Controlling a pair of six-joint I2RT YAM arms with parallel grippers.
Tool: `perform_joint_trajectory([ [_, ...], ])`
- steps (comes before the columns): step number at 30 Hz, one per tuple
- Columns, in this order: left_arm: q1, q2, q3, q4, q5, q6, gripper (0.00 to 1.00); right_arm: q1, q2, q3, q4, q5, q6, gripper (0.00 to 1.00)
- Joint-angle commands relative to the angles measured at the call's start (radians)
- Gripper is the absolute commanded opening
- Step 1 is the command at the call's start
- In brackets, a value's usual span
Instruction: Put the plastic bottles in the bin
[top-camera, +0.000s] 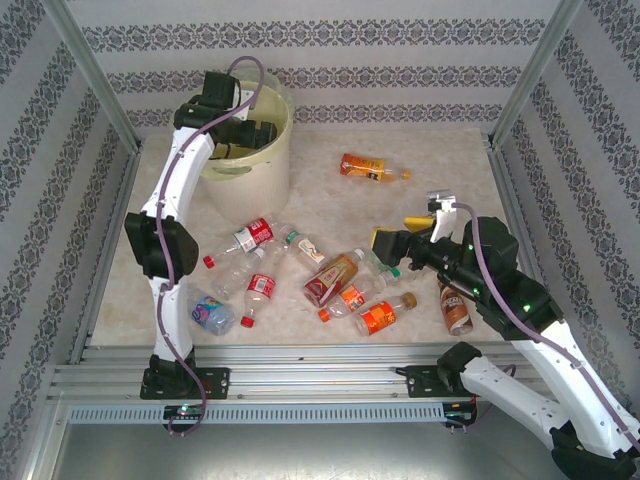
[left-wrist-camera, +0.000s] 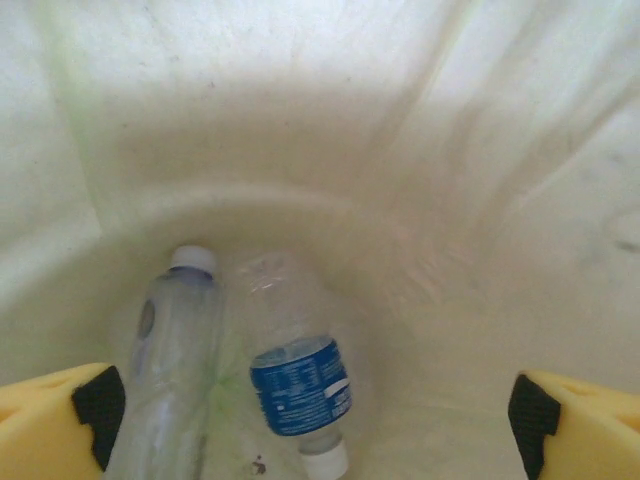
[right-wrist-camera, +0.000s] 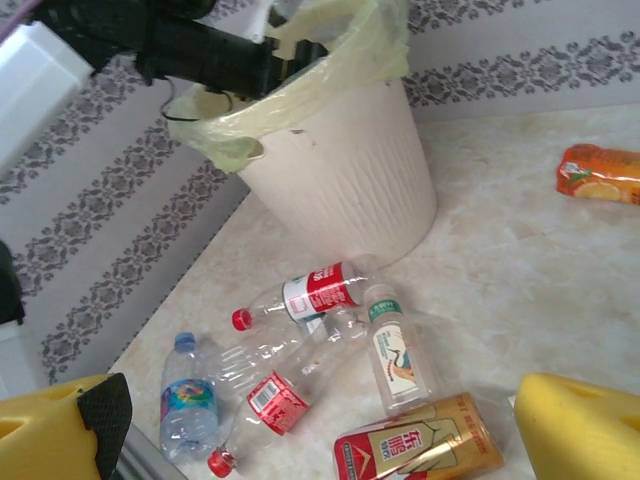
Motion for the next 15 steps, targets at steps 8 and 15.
perform_joint_trajectory([
  [8,0.015,-0.196,0.009,-0.013,-0.012,-0.009,1.0,-0.007,0.032,-0.022,-0.153,0.184,0.082,0.98],
  [15,0.01,-0.354,-0.127,0.021,0.154,-0.006,1.0,-0.089,0.077,-0.027,-0.318,0.272,0.13,0.97],
])
